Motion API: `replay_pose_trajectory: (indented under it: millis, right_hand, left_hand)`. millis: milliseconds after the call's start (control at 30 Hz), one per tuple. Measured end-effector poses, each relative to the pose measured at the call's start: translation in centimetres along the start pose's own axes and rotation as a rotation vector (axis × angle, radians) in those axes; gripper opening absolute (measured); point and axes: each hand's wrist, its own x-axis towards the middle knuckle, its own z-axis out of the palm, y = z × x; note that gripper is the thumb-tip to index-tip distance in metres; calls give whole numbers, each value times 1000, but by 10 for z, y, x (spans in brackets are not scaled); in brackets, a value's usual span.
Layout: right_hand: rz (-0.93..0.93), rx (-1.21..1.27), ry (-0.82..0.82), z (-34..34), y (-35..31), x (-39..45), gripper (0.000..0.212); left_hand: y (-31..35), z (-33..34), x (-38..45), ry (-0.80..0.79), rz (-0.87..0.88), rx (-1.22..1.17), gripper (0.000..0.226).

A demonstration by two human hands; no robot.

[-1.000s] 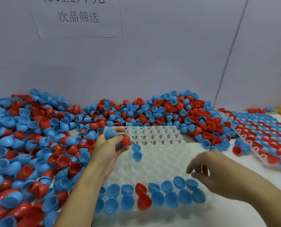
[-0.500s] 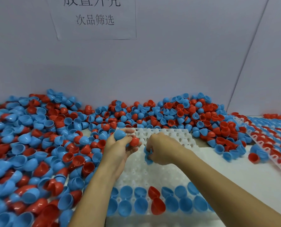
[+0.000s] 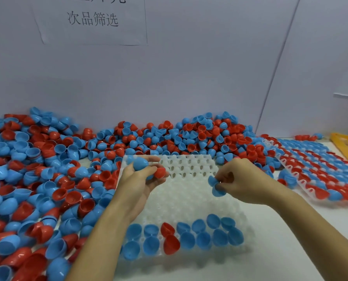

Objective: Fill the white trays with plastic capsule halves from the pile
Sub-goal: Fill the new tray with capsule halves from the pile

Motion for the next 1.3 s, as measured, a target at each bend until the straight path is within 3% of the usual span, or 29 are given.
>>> replay_pose_trajectory:
  millis: [267,467,700,867,1000,1167,1300]
  right_hand:
    - [177,-82,-159,1,36,-64,14]
    - [192,-199,-261,19,24,-66,30]
    - [172,-144,-309,6,21,-67,28]
    - [59,-146,-129,-10,5,-49,24]
    - [-126,24,58,-9,-36,-8,24]
    - [-247,200,71,13,-91,42,25]
    - [-277,301,134,40,-104,58,8]
  left_hand:
    - [-6,8,-2,-13,-20,42,19]
    - [-6,5,-2,-1,-19,33,19]
    - [-3,8,-5,-9,-25,17,18]
    - [-1,8,-7,-31,-21,-22,20]
    - [1,8,-6,-30,-15,-64,16]
    - [5,1,-3,21,26,-77,13]
    - [6,-6,1,34,62,-72,15]
